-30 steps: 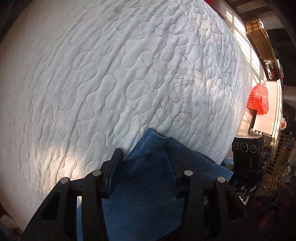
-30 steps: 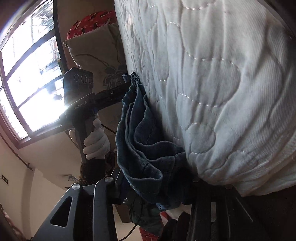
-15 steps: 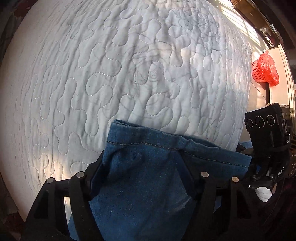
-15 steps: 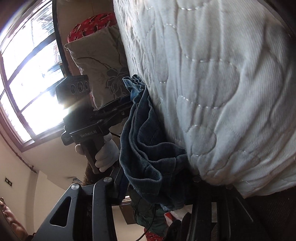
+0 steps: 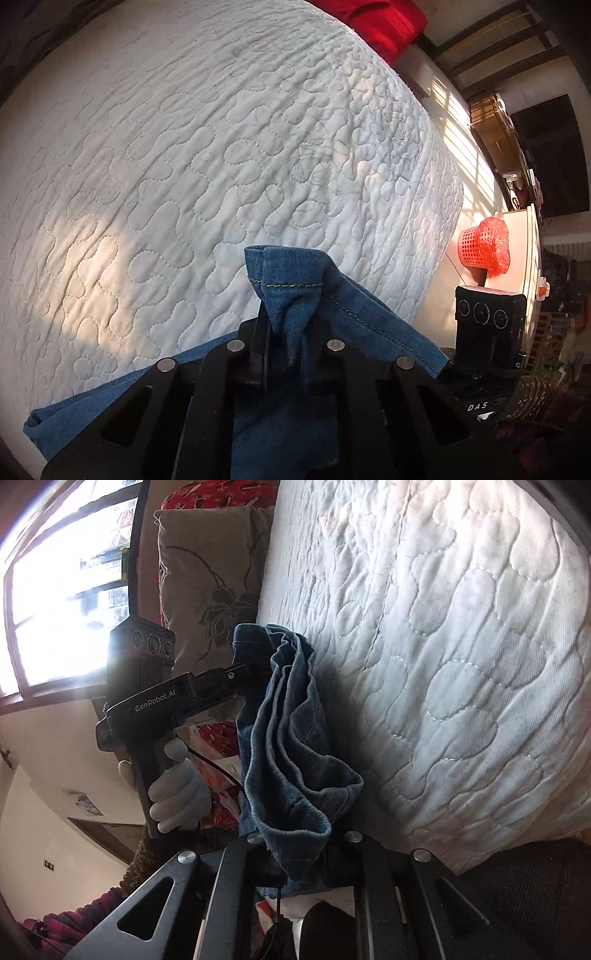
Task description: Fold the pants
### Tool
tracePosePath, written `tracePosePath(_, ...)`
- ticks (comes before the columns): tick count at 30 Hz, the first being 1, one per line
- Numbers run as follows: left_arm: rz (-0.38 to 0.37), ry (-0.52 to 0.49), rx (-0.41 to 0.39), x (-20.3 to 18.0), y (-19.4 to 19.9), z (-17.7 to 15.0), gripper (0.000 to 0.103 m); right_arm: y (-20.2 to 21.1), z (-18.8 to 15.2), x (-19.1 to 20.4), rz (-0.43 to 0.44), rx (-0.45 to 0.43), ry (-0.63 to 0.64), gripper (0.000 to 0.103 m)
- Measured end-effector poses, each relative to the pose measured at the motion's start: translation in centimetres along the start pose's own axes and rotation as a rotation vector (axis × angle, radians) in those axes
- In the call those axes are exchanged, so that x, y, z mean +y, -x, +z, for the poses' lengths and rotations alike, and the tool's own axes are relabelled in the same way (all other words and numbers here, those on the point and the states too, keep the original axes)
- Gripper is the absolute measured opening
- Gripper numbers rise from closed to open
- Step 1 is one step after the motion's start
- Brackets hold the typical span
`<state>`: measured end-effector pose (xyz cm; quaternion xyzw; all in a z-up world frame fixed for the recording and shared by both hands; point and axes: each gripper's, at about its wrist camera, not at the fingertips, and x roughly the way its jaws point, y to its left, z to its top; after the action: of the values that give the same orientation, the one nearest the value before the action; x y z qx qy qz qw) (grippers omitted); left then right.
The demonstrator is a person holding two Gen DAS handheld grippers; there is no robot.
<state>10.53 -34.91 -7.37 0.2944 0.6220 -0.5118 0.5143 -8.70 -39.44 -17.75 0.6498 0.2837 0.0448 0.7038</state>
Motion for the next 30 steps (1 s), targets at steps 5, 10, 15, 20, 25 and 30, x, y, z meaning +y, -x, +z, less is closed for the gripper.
tracePosePath(5, -0.051, 0.05, -0.11, 1.6, 2.9, -1.9, 0.009, -0.3, -0.3, 5.0, -0.114, 0.005, 0.199, 0.01)
tracePosePath(10, -0.11, 0.13, -0.216, 4.0, 6.7, -4.7, 0.009, -2.4, -2.4, 11.7, -0.166, 0.064, 0.451, 0.01)
tracePosePath(15, -0.117, 0.221, -0.283, 7.2, 8.7, -9.4, 0.009, -7.0, -5.5, 16.8, -0.207, 0.189, 0.65, 0.01)
tracePosePath(20, -0.077, 0.409, -0.31, 13.0, 9.0, -16.0, 0.011, -13.6, -10.3, 19.1, -0.27, 0.362, 0.847, 0.012)
tracePosePath(25, 0.011, 0.664, -0.31, 18.2, 8.0, -22.4, 0.018, -20.9, -15.4, 18.2, -0.44, 0.539, 1.003, 0.03)
tracePosePath(30, 0.125, 0.815, -0.422, 19.0, 11.1, -28.5, 0.018, -23.3, -18.4, 17.1, -0.519, 0.627, 1.113, 0.034)
